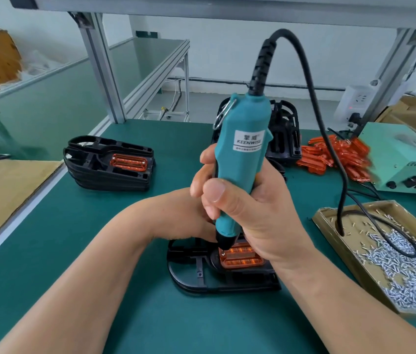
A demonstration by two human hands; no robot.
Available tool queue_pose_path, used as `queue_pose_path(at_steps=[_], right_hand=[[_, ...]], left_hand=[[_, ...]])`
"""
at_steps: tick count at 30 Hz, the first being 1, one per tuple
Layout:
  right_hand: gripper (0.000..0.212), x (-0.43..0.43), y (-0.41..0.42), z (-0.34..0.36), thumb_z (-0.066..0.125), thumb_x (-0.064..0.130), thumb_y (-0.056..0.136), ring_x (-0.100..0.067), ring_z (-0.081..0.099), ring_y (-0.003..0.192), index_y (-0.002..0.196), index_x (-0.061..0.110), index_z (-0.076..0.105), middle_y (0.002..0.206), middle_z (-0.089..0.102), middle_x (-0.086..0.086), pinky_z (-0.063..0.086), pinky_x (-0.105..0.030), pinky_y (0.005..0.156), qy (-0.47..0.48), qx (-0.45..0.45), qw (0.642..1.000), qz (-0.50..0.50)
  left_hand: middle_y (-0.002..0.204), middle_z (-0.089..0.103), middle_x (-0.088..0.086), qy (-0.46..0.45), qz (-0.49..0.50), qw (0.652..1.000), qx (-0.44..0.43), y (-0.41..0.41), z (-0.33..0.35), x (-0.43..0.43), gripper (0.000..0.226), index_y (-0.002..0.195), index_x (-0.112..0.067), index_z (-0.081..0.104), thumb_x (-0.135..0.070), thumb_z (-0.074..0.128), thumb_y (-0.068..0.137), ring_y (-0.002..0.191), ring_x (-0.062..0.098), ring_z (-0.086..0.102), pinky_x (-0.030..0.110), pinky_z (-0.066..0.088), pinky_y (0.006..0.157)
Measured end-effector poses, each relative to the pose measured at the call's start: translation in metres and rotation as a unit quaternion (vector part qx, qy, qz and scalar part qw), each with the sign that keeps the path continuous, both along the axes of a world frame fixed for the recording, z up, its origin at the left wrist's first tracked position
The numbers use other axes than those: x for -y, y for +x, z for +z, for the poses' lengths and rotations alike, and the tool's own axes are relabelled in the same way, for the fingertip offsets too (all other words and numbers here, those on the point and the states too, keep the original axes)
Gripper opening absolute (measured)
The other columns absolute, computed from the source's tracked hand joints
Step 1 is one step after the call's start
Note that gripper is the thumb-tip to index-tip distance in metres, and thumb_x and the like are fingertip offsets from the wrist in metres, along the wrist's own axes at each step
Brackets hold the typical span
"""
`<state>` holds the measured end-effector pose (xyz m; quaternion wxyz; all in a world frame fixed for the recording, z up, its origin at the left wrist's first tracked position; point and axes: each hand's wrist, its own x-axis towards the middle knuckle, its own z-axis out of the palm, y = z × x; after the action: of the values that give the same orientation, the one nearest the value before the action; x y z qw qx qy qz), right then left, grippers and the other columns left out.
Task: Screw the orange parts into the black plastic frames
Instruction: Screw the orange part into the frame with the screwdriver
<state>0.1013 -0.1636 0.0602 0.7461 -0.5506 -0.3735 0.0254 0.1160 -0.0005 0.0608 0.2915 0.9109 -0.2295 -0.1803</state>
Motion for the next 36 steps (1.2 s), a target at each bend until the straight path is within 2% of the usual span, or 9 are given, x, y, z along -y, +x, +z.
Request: queue_pose_path(at_steps=[5, 10, 12, 14, 16, 21, 27, 31, 36], right_hand=[[0.040, 0.002, -0.002, 0.001, 0.074, 0.038, 0.098, -0.015, 0.065, 0.073, 0.125, 0.011, 0.062, 0.094, 0.069, -0.017, 0.053, -0.034, 0.079, 0.037, -0.019, 0.999, 0.007], [0.039, 0.004, -0.008, 0.004, 0.074, 0.039, 0.098, -0.025, 0.060, 0.069, 0.125, 0.013, 0.064, 0.097, 0.074, -0.007, 0.052, -0.031, 0.074, 0.025, -0.004, 1.000, 0.013], [0.038, 0.005, -0.009, 0.009, 0.074, 0.038, 0.098, -0.021, 0.060, 0.068, 0.124, 0.012, 0.064, 0.098, 0.073, -0.008, 0.052, -0.031, 0.072, 0.031, 0.002, 1.000, 0.005], [0.037, 0.009, -0.008, 0.016, 0.075, 0.035, 0.098, -0.020, 0.061, 0.068, 0.124, 0.011, 0.064, 0.098, 0.073, -0.010, 0.051, -0.032, 0.068, 0.055, 0.012, 0.998, -0.007], [0.037, 0.016, -0.005, 0.023, 0.074, 0.034, 0.098, -0.021, 0.060, 0.069, 0.123, 0.009, 0.063, 0.098, 0.071, -0.012, 0.051, -0.031, 0.066, 0.088, 0.019, 0.995, -0.035], [0.021, 0.045, 0.013, 0.020, 0.067, 0.025, 0.103, -0.019, 0.056, 0.065, 0.117, 0.011, 0.060, 0.095, 0.068, -0.007, 0.048, -0.030, 0.064, 0.148, -0.025, 0.977, -0.154], [0.007, 0.074, 0.031, 0.003, 0.058, 0.020, 0.107, -0.015, 0.054, 0.067, 0.113, 0.016, 0.060, 0.095, 0.065, -0.004, 0.048, -0.027, 0.066, 0.205, -0.105, 0.946, -0.229], [0.007, 0.085, 0.038, -0.005, 0.062, 0.023, 0.105, -0.015, 0.054, 0.067, 0.110, 0.017, 0.061, 0.094, 0.064, -0.003, 0.048, -0.026, 0.066, 0.222, -0.132, 0.930, -0.261], [0.008, 0.088, 0.044, -0.011, 0.062, 0.023, 0.106, -0.015, 0.054, 0.066, 0.110, 0.016, 0.061, 0.091, 0.064, -0.002, 0.048, -0.026, 0.063, 0.244, -0.168, 0.911, -0.286]], left_hand=[[0.087, 0.062, -0.023, -0.015, 0.013, 1.000, -0.015, -0.001, 0.000, -0.001, 0.011, 0.088, -0.027, 0.062, -0.022, 0.072, 0.092, 0.071, -0.012, 0.055, 0.006, 0.046, 0.068], [0.069, 0.051, -0.049, 0.004, -0.006, 0.999, -0.038, -0.004, 0.007, 0.004, 0.064, 0.067, -0.072, 0.050, -0.018, 0.067, 0.095, 0.067, -0.026, 0.050, -0.001, 0.041, 0.065], [0.074, 0.060, -0.041, 0.002, -0.007, 1.000, -0.017, -0.002, 0.001, 0.004, 0.044, 0.077, -0.060, 0.061, -0.019, 0.069, 0.094, 0.071, -0.019, 0.056, 0.004, 0.046, 0.066], [0.087, 0.072, -0.016, -0.004, 0.002, 1.000, -0.018, 0.000, -0.003, 0.003, 0.014, 0.087, -0.036, 0.069, -0.024, 0.075, 0.089, 0.080, 0.000, 0.065, 0.023, 0.056, 0.076], [0.083, 0.071, -0.003, -0.006, 0.004, 1.000, -0.027, 0.004, -0.004, 0.002, 0.014, 0.080, -0.038, 0.071, -0.029, 0.081, 0.086, 0.077, 0.009, 0.065, 0.033, 0.054, 0.075], [0.083, 0.074, -0.011, -0.009, 0.020, 1.000, -0.022, 0.010, -0.011, -0.001, 0.018, 0.105, -0.035, 0.080, -0.035, 0.081, 0.087, 0.073, 0.001, 0.064, 0.025, 0.050, 0.071], [0.090, 0.074, -0.015, 0.018, 0.055, 0.998, 0.034, 0.013, -0.009, -0.011, 0.018, 0.107, -0.038, 0.078, -0.034, 0.078, 0.090, 0.080, 0.000, 0.066, 0.022, 0.053, 0.075], [0.108, 0.067, -0.025, 0.048, 0.075, 0.993, 0.077, 0.011, -0.005, -0.014, 0.046, 0.130, -0.038, 0.069, -0.044, 0.081, 0.086, 0.095, -0.016, 0.058, 0.004, 0.042, 0.083], [0.129, 0.043, -0.025, 0.111, -0.005, 0.993, 0.042, -0.004, -0.001, -0.005, 0.104, 0.151, -0.041, 0.041, -0.081, 0.076, 0.061, 0.128, 0.001, 0.037, 0.032, 0.038, 0.112]])
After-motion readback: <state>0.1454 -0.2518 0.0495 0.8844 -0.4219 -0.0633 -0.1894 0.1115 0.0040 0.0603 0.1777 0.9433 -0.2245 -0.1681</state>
